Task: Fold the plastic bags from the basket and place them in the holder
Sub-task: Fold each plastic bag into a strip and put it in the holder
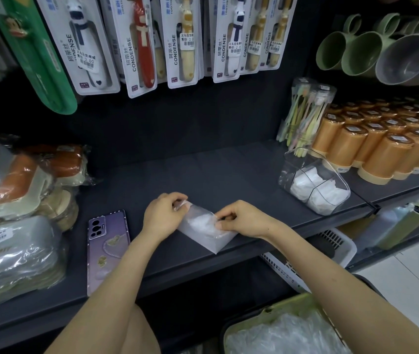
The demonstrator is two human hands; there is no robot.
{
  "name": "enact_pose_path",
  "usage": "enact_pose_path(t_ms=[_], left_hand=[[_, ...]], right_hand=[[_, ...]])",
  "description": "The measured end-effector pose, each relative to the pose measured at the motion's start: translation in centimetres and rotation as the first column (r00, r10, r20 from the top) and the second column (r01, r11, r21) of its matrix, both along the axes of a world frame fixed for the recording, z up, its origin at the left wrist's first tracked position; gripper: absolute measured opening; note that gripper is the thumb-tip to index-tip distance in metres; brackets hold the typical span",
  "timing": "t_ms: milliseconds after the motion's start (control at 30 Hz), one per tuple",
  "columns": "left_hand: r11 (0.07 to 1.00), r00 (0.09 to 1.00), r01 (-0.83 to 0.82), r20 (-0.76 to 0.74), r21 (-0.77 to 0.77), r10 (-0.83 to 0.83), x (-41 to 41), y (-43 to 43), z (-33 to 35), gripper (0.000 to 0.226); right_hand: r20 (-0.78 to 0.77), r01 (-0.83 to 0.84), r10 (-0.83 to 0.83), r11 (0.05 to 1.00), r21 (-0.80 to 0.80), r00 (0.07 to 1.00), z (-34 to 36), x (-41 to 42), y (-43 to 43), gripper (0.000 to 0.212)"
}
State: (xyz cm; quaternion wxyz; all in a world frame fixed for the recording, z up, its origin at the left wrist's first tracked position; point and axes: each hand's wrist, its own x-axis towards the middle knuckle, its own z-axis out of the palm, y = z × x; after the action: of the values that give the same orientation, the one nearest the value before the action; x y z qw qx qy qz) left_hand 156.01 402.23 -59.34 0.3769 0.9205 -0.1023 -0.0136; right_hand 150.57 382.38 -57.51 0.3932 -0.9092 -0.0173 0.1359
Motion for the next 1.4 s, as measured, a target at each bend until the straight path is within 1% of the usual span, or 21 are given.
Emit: enact_pose_path(t_ms=[100, 133, 200, 267, 300, 367, 433, 500, 600, 800, 867, 933, 967, 1000, 1033, 1100, 1133, 1200, 1233, 1300, 1400], left_hand=[[0.996, 0.999, 0.005, 0.051, 0.087, -0.009, -0.2, 0.0, -0.4, 0.023], [0.995, 0.998, -0.001, 0.068, 0.099, -0.005, -0.3, 0.0, -0.5, 0.022], [0.993, 0.995, -0.012, 0.098, 0.119, 0.000, -0.5, -0.1, -0.8, 0.023], [0.990, 0.994, -0.021, 0.110, 0.141, 0.005, -0.8, -0.1, -0.9, 0.025], [0.989, 0.993, -0.025, 0.115, 0.148, 0.008, -0.9, -0.1, -0.9, 0.025], [0.988, 0.992, -0.032, 0.126, 0.153, 0.013, -1.1, -0.1, -1.0, 0.024], [0.989, 0.991, -0.050, 0.130, 0.138, 0.032, -1.3, 0.1, -1.0, 0.022], [0.989, 0.990, -0.075, 0.128, 0.124, 0.059, -1.5, 0.4, -1.1, 0.020], [0.988, 0.988, -0.090, 0.135, 0.125, 0.073, -1.7, 0.6, -1.0, 0.018], [0.984, 0.988, -0.103, 0.130, 0.148, 0.084, -1.8, 0.5, -1.1, 0.017], [0.986, 0.983, -0.142, 0.130, 0.089, 0.130, -1.9, 0.4, -0.8, 0.019], [0.984, 0.960, -0.174, 0.229, 0.027, 0.163, -2.2, 0.2, -0.2, 0.027], [0.991, 0.943, -0.125, 0.315, 0.041, 0.106, -2.6, 0.0, 0.2, 0.035], [0.995, 0.927, -0.033, 0.376, 0.095, -0.005, -3.1, -0.3, 0.4, 0.047], [0.981, 0.913, 0.086, 0.379, 0.175, -0.148, -3.6, -0.7, 0.4, 0.060], [0.886, 0.902, 0.288, 0.208, 0.365, -0.379, -4.5, -1.3, -0.3, 0.081], [0.833, 0.902, 0.332, 0.110, 0.443, -0.418, -4.6, -1.4, -1.0, 0.083], [0.776, 0.918, 0.333, 0.003, 0.535, -0.396, -4.7, -1.6, -1.9, 0.062], [0.768, 0.923, 0.325, -0.007, 0.552, -0.386, -4.7, -1.7, -1.9, 0.053], [0.755, 0.923, 0.315, -0.001, 0.576, -0.385, -4.9, -1.8, -2.0, 0.051], [0.744, 0.925, 0.303, 0.003, 0.596, -0.380, -5.0, -1.9, -2.1, 0.056]], right_hand=[[-0.017, 0.020, -0.019, 1.000, 0.016, 1.000, 1.0, -0.6, -0.1, 0.027], [0.013, 0.055, -0.055, 0.998, -0.007, 0.998, 1.2, -0.9, 0.0, 0.031], [0.156, 0.160, -0.144, 0.982, -0.096, 0.977, 1.2, -1.8, 0.2, 0.037], [0.333, 0.249, -0.192, 0.959, -0.137, 0.923, 0.5, -3.1, 1.2, 0.040], [0.412, 0.264, -0.181, 0.952, -0.154, 0.893, 0.0, -3.9, 2.0, 0.044], [0.565, 0.260, -0.082, 0.935, -0.242, 0.821, -1.5, -5.0, 3.2, 0.050], [0.646, 0.272, 0.025, 0.894, -0.355, 0.763, -3.0, -5.7, 3.3, 0.041], [0.636, 0.253, 0.084, 0.871, -0.421, 0.767, -3.7, -6.0, 2.6, 0.035], [0.592, 0.185, 0.156, 0.861, -0.474, 0.791, -4.3, -6.3, 1.5, 0.038], [0.486, 0.095, 0.215, 0.839, -0.535, 0.847, -4.5, -5.9, 0.2, 0.043], [0.463, 0.067, 0.220, 0.847, -0.528, 0.858, -4.5, -5.9, -0.1, 0.045], [0.430, 0.038, 0.219, 0.857, -0.513, 0.876, -4.4, -5.8, -0.2, 0.048], [0.422, 0.029, 0.221, 0.860, -0.509, 0.879, -4.4, -5.8, -0.2, 0.049], [0.417, 0.019, 0.226, 0.862, -0.507, 0.880, -4.4, -5.8, -0.3, 0.050], [0.408, 0.008, 0.231, 0.863, -0.506, 0.883, -4.3, -5.8, -0.3, 0.050], [0.396, -0.007, 0.233, 0.868, -0.496, 0.888, -4.3, -5.7, -0.4, 0.053], [0.397, -0.013, 0.239, 0.870, -0.493, 0.886, -4.3, -5.7, -0.5, 0.055], [0.401, -0.022, 0.249, 0.870, -0.492, 0.881, -4.3, -5.8, -0.8, 0.062], [0.400, -0.025, 0.249, 0.873, -0.487, 0.882, -4.4, -5.9, -1.0, 0.067], [0.386, -0.048, 0.256, 0.880, -0.473, 0.886, -4.4, -6.3, -1.5, 0.073], [0.336, -0.071, 0.240, 0.893, -0.445, 0.911, -3.8, -6.8, -2.3, 0.067]])
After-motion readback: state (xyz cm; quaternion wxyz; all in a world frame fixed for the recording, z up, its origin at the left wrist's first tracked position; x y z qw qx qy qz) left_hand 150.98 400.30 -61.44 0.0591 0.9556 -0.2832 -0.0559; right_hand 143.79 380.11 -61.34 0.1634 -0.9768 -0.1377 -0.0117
